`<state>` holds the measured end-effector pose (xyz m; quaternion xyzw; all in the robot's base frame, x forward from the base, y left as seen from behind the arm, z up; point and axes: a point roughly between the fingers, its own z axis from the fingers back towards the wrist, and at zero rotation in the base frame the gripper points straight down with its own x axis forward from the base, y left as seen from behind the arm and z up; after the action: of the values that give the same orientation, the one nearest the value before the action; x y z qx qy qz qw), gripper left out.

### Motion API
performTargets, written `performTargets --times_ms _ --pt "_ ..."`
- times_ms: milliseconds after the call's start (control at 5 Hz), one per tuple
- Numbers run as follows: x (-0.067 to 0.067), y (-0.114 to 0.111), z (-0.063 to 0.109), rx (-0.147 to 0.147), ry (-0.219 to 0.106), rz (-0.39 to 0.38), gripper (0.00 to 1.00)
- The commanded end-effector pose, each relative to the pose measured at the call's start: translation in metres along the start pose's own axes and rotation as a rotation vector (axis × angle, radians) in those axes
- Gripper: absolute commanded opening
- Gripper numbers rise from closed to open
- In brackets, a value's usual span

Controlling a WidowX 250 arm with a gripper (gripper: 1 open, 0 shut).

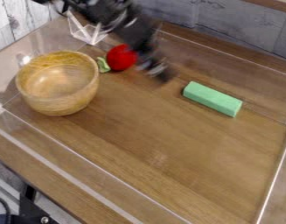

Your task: Remove the green stick from the brown bowl and put it on the table

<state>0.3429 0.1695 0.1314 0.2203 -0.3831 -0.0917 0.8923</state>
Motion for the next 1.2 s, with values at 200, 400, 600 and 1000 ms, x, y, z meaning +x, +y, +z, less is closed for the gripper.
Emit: performTargets --times_ms 200,400,600,1000 --pt "0.018 0.01 0.013 0.014 -0.051 -0.009 1.0" --pt "0.02 0.01 0.006 0.024 -0.046 0.02 1.0" --pt "0.025 0.008 0.005 0.046 -0.04 0.042 1.0" --pt "0.031 0.002 0.003 0.083 -0.029 0.107 0.0"
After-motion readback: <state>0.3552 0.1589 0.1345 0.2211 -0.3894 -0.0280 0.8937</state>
